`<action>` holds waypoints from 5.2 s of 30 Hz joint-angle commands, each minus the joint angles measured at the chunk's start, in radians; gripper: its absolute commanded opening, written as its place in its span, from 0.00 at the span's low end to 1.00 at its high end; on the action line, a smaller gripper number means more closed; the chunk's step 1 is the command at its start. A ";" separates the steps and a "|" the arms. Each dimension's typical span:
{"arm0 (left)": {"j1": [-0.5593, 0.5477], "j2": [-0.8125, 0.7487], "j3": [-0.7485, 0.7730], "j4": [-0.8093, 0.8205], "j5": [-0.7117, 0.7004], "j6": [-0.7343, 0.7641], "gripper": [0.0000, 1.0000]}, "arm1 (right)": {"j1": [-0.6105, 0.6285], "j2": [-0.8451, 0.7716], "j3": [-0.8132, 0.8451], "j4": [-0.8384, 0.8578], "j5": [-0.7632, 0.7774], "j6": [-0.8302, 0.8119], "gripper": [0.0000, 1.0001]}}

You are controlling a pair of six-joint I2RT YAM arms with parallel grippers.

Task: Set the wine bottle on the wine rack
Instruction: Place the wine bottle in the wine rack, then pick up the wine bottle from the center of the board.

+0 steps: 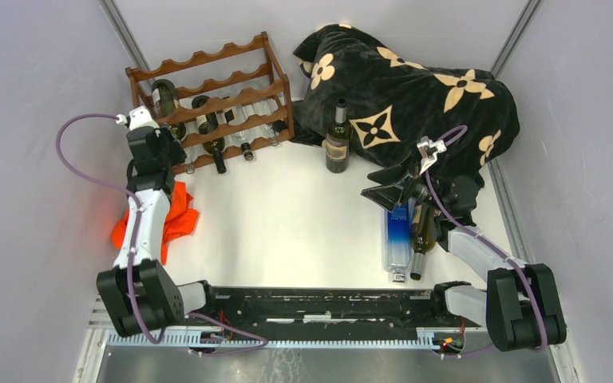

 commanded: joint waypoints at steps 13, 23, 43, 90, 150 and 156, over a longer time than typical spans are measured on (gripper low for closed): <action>0.003 -0.497 -0.062 -0.255 0.327 -0.244 1.00 | -0.036 -0.162 0.148 -0.466 -0.079 -0.753 0.98; 0.004 -0.561 -0.053 -0.236 0.727 -0.309 0.96 | -0.042 -0.163 0.334 -1.230 -0.213 -1.496 0.98; -0.514 0.115 0.555 -0.366 0.267 -0.008 0.91 | -0.042 -0.153 0.215 -1.443 -0.156 -1.869 0.98; -0.532 0.861 1.269 -0.367 0.386 -0.154 0.57 | -0.042 -0.098 0.236 -1.502 -0.159 -1.914 0.98; -0.906 0.331 0.587 -0.058 0.092 0.116 1.00 | -0.044 -0.125 0.220 -1.499 -0.191 -1.919 0.98; -0.907 0.517 0.757 -0.076 0.056 0.198 1.00 | -0.045 -0.118 0.215 -1.493 -0.180 -1.919 0.98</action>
